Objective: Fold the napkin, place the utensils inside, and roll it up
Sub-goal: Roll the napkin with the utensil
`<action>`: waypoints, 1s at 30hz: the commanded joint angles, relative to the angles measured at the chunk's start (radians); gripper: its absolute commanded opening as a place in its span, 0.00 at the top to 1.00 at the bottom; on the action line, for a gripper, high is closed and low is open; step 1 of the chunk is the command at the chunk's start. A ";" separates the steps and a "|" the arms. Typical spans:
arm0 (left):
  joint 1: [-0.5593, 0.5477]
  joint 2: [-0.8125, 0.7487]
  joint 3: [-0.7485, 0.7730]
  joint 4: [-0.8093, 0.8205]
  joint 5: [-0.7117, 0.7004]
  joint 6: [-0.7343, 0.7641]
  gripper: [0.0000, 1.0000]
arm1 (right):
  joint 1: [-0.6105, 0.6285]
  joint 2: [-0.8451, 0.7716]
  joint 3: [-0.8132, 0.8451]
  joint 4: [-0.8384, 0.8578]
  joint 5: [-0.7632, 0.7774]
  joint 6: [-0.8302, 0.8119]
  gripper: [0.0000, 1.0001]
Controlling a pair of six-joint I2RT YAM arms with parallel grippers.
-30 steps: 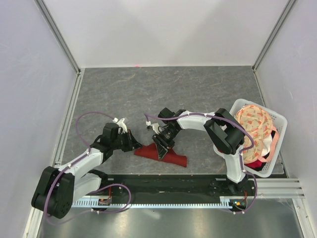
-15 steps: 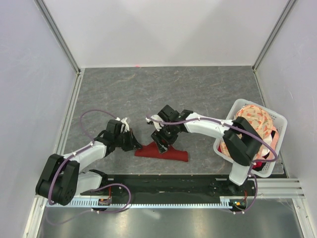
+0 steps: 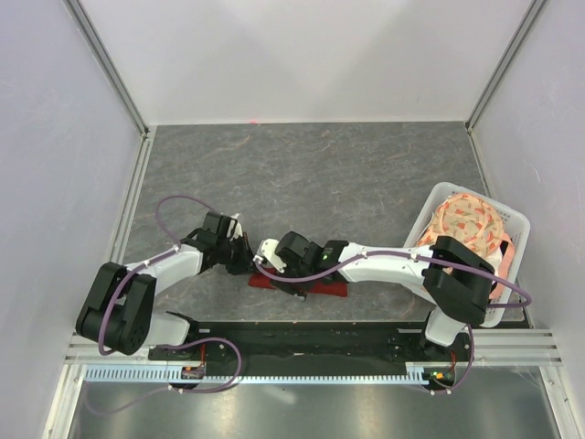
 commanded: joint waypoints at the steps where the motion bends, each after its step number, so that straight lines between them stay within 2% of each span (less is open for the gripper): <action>1: 0.002 0.026 0.029 -0.038 -0.012 0.014 0.98 | 0.014 -0.002 -0.015 0.073 0.059 -0.034 0.27; 8: 0.000 0.032 0.046 -0.039 -0.009 0.025 0.98 | 0.016 0.054 -0.030 0.091 0.048 -0.030 0.37; 13: 0.000 0.044 0.057 -0.039 0.002 0.034 0.98 | 0.008 0.082 -0.018 0.079 0.038 -0.013 0.47; 16: 0.000 0.038 0.063 -0.038 0.002 0.042 0.98 | -0.013 0.097 -0.010 0.049 -0.024 0.000 0.56; 18: 0.002 0.026 0.073 -0.035 -0.001 0.047 0.91 | -0.044 0.105 -0.008 0.035 -0.138 0.013 0.59; 19: 0.000 0.009 0.078 -0.036 -0.016 0.050 0.79 | -0.058 0.110 -0.001 0.013 -0.180 0.020 0.61; 21: 0.000 -0.019 0.095 -0.042 -0.038 0.056 0.63 | -0.101 0.128 0.007 -0.007 -0.293 0.029 0.64; 22: 0.000 -0.032 0.099 -0.045 -0.068 0.056 0.50 | -0.113 0.133 0.008 -0.021 -0.318 0.038 0.64; 23: 0.000 -0.064 0.107 -0.050 -0.088 0.057 0.45 | -0.122 0.139 0.010 -0.025 -0.350 0.041 0.64; 25: 0.002 -0.098 0.109 -0.065 -0.150 0.056 0.39 | -0.161 0.149 0.022 -0.044 -0.444 0.052 0.65; 27: 0.000 -0.143 0.104 -0.082 -0.205 0.054 0.38 | -0.200 0.175 0.036 -0.062 -0.505 0.058 0.65; 30: 0.000 -0.197 0.080 -0.091 -0.216 0.056 0.37 | -0.242 0.220 0.067 -0.099 -0.617 0.066 0.65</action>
